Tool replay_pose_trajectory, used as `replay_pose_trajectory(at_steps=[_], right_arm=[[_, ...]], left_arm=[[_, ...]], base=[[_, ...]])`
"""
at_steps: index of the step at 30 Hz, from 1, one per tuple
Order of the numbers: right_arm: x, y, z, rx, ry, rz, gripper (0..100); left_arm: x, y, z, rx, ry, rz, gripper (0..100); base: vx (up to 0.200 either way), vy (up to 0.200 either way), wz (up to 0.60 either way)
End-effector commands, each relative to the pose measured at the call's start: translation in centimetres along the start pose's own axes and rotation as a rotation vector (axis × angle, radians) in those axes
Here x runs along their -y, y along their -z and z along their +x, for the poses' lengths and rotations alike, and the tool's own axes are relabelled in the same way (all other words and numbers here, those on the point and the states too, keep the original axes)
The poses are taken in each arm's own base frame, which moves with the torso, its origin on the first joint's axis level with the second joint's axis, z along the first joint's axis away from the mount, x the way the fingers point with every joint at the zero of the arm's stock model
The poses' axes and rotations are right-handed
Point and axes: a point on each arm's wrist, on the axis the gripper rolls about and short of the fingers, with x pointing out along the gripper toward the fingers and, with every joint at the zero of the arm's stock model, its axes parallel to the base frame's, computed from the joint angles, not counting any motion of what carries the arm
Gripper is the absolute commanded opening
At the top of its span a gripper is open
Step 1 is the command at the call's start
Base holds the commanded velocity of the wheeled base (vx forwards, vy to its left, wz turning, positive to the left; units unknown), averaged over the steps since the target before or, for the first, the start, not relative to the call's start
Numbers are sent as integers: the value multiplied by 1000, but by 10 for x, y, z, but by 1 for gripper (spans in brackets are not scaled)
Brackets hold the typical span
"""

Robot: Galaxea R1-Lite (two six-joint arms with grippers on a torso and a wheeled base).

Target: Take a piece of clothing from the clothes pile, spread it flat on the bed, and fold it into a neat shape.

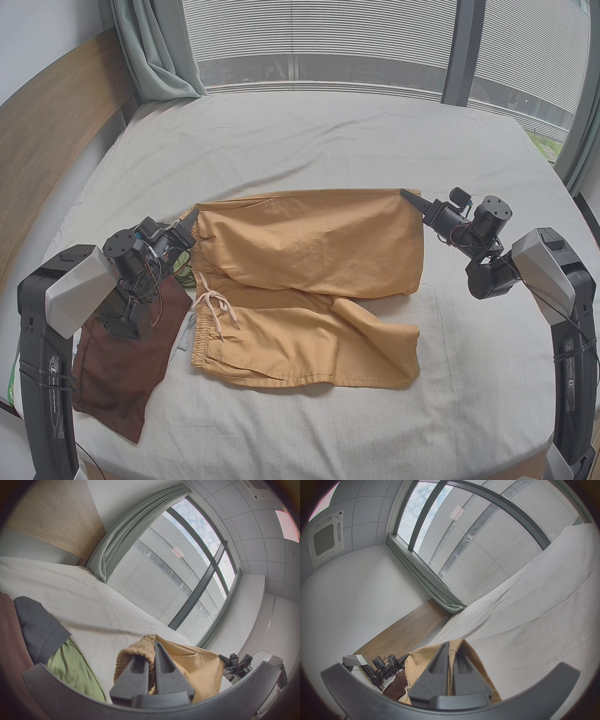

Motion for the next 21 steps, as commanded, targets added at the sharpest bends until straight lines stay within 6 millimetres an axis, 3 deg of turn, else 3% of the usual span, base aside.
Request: replay_pose_trajectory(at_steps=[1,20,21], right_arm=[[10,7,5,1,-3,-2,0],[16,0,13,16,-7,-15,0],[16,1,13,13,-7,-12,100]], left_arm=[[-5,7,2,-3,0,-4,0],[-10,6,11,28,22,-44,0],[-10,6,12,28,24,-48,100]], base=[[0,0,0],[0,0,0],[0,0,0]])
